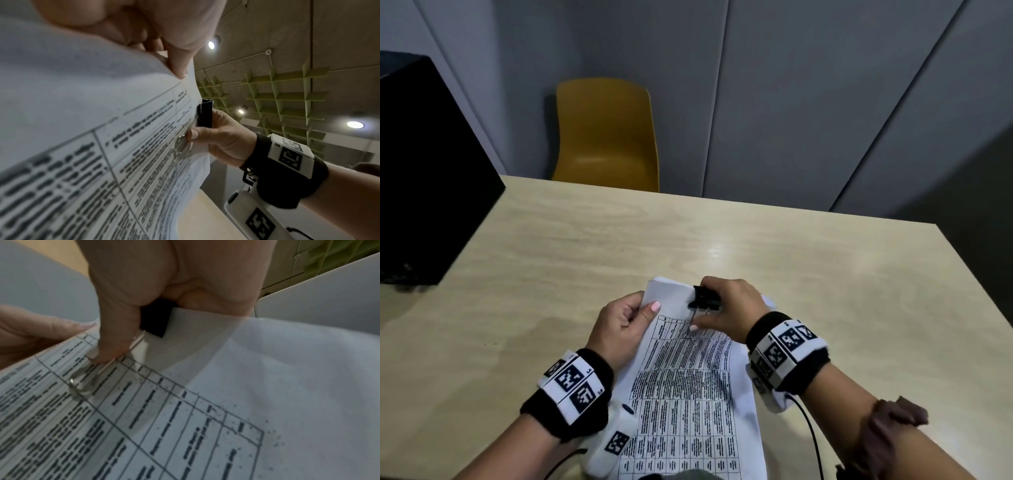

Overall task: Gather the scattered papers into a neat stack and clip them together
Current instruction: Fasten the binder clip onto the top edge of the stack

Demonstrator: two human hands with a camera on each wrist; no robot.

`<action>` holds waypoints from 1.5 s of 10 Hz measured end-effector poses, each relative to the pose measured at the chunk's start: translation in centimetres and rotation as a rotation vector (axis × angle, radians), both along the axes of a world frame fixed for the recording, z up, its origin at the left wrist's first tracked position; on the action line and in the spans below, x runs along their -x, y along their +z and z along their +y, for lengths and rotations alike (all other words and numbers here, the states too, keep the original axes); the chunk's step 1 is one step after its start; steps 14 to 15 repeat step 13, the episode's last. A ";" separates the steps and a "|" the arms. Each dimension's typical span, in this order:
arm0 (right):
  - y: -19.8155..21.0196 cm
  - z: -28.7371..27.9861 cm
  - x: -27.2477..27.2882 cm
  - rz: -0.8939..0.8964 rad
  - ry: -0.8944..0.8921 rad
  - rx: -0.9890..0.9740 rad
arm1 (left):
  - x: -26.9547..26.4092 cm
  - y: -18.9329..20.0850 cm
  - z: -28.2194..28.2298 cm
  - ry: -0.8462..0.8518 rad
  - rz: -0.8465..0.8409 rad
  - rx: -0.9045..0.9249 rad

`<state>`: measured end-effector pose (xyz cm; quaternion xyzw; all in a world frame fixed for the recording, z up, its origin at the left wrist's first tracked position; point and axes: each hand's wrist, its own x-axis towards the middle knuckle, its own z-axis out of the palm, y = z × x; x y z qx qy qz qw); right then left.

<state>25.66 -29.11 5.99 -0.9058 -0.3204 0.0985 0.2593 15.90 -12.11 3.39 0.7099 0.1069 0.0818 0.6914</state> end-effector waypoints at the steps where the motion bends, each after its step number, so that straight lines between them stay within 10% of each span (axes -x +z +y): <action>1: -0.2 -0.7 -0.1 0.169 -0.004 -0.205 | 0.1 -0.1 0.0 0.009 -0.006 0.025; 4: -0.5 -0.7 -1.2 0.177 -0.122 -0.325 | 1.0 -0.4 0.9 -0.138 0.197 0.108; 6: -3.6 -1.3 0.2 0.049 -0.466 -0.204 | 1.0 -3.1 3.8 0.100 0.316 0.027; 7: -5.3 -2.0 2.0 0.419 -0.666 -0.211 | 0.2 -4.0 5.7 0.161 0.373 -0.048; 11: -6.1 2.7 6.1 0.569 -0.713 -0.159 | -2.3 -3.6 10.9 0.008 0.716 -0.309; 15: -6.7 2.9 6.3 0.556 -0.708 -0.210 | -0.9 -2.1 10.2 -0.014 0.600 -0.223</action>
